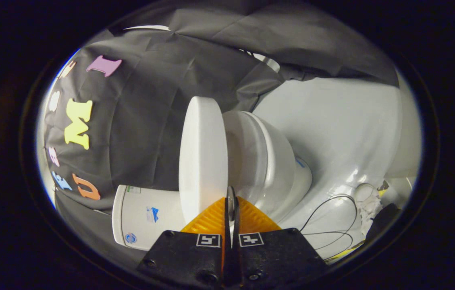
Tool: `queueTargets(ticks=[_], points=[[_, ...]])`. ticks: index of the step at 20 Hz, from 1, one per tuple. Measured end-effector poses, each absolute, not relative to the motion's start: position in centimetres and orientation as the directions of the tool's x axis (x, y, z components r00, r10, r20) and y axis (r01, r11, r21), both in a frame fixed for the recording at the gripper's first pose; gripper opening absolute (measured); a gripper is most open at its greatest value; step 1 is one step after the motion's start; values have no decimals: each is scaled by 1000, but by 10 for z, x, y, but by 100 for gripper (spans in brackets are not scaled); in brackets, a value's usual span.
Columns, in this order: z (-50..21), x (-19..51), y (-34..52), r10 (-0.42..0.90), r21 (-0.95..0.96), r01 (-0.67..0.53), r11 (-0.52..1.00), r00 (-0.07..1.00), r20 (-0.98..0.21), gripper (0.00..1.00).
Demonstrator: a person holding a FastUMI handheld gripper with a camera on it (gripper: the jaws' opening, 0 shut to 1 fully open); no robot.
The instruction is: Open the toilet lid.
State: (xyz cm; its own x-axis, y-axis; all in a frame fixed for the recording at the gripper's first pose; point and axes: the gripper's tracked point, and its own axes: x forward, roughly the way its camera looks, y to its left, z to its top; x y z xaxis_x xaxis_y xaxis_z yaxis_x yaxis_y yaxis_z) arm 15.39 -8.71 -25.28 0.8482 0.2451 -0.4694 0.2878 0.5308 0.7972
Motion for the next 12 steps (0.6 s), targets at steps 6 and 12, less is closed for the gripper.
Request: queueTargets(ticks=[6,12], points=[[-237,152,-81,229,786,270,556,860,-457,4],[-216,151,-71,212,768,234,596,877,-432,4]])
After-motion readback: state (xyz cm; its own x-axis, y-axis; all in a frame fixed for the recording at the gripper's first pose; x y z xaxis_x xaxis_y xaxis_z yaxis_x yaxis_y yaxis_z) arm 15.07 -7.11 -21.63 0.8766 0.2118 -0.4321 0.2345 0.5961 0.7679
